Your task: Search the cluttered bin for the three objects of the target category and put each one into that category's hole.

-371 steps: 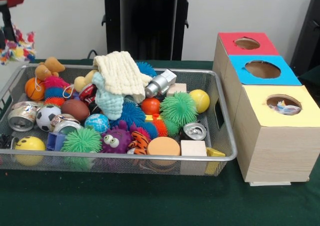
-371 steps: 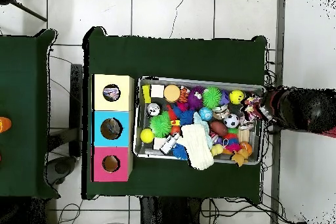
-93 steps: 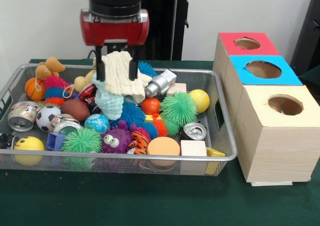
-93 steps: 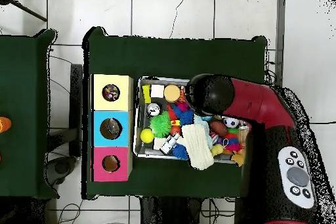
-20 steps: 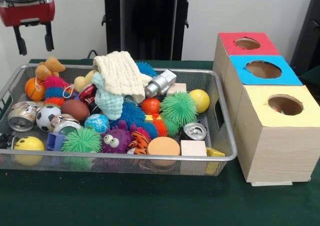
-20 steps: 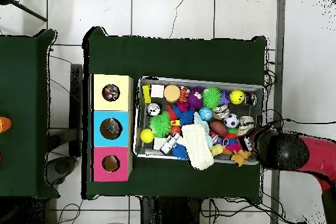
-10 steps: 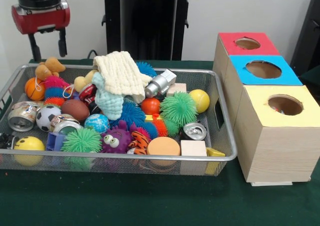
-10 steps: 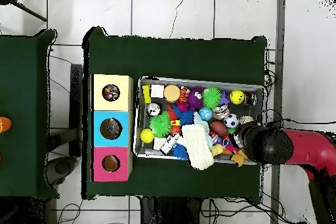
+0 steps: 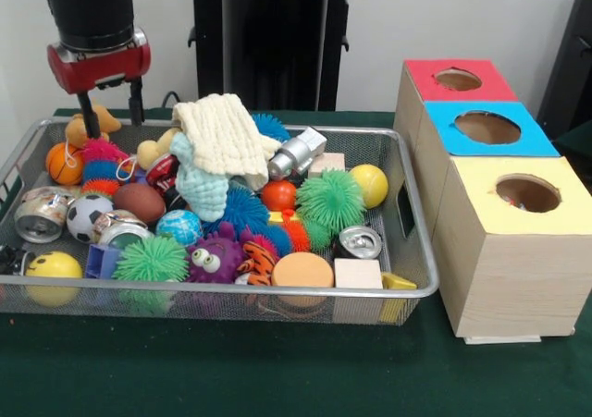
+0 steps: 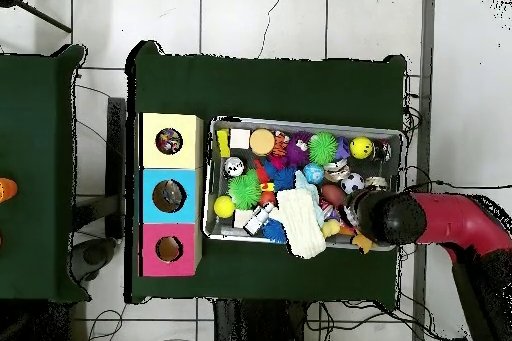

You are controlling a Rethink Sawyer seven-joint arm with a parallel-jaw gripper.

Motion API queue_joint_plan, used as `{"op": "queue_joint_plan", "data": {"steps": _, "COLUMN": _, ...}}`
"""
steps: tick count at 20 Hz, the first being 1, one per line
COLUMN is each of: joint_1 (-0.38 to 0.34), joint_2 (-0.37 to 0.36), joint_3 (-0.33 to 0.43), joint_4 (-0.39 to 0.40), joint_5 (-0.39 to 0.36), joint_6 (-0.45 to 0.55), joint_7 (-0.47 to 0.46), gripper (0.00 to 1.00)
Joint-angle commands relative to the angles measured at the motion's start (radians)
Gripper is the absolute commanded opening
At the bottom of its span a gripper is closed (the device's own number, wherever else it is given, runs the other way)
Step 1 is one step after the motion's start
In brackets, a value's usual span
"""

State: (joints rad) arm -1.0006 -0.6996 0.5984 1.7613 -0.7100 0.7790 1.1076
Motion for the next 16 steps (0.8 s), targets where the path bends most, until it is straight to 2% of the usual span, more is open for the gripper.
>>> {"op": "queue_joint_plan", "data": {"steps": 1, "joint_1": -0.022, "joint_2": 0.093, "joint_3": 0.045, "joint_4": -0.057, "joint_5": -0.086, "joint_6": 0.039, "joint_7": -0.272, "gripper": 1.00}}
{"op": "queue_joint_plan", "data": {"steps": 12, "joint_1": -0.042, "joint_2": 0.122, "joint_3": 0.063, "joint_4": -0.093, "joint_5": -0.106, "joint_6": 0.061, "joint_7": -0.296, "gripper": 1.00}}
{"op": "queue_joint_plan", "data": {"steps": 16, "joint_1": -0.060, "joint_2": 0.087, "joint_3": 0.079, "joint_4": -0.078, "joint_5": -0.086, "joint_6": 0.095, "joint_7": -0.319, "gripper": 1.00}}
